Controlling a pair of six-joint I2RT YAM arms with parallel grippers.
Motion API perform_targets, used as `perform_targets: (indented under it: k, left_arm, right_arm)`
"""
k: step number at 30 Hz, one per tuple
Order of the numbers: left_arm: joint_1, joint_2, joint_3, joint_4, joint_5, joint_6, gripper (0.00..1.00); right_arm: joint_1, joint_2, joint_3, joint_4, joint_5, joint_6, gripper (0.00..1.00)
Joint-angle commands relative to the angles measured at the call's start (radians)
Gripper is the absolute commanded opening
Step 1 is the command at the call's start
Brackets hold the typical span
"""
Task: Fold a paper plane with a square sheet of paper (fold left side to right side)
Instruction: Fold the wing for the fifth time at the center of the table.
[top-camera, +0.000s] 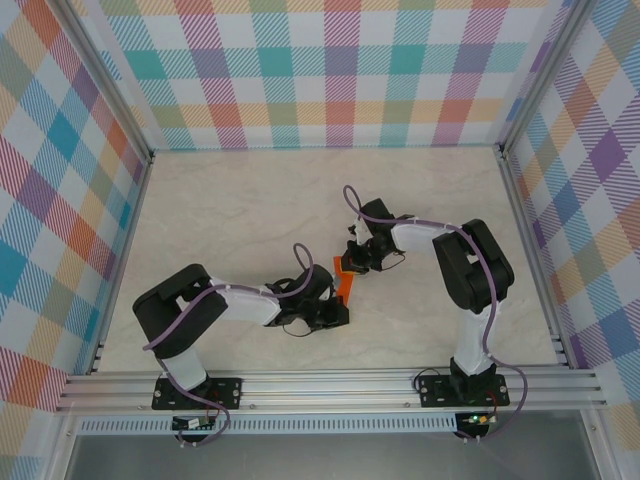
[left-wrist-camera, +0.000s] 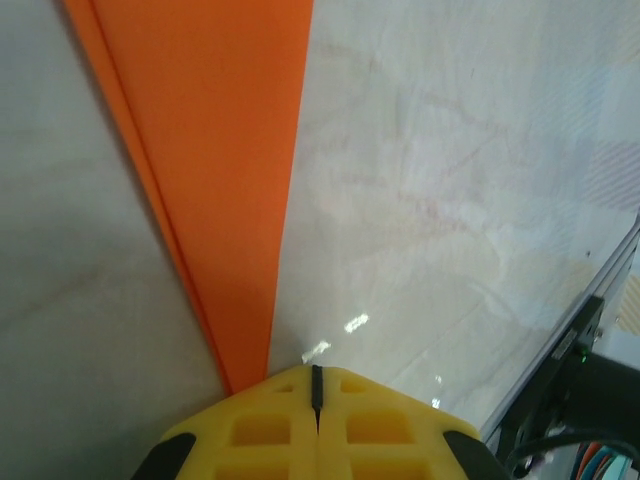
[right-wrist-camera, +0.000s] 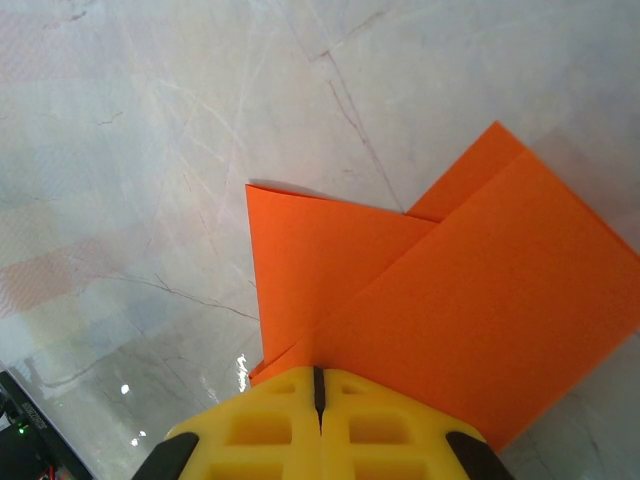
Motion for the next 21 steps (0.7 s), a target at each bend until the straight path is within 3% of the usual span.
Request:
perform_targets:
  k: [1,13,21]
  left_arm:
    - [-0.029,-0.022,-0.039,-0.133,0.046,-0.016,0.01]
    - [0.059,-0.153,0.104,-0.267,0.072,0.081,0.01]
    - [0.122,0.000,0.208,-0.261,0.098,0.167,0.01]
  right_arm:
    - [-0.006,0.051,-0.002,-0.028,0.112,-0.024,0.04]
    - [-0.005,0.048,0.000,-0.033,0.108,-0.028,0.04]
    - [-0.005,0.046,0.001,-0.039,0.106,-0.032,0.04]
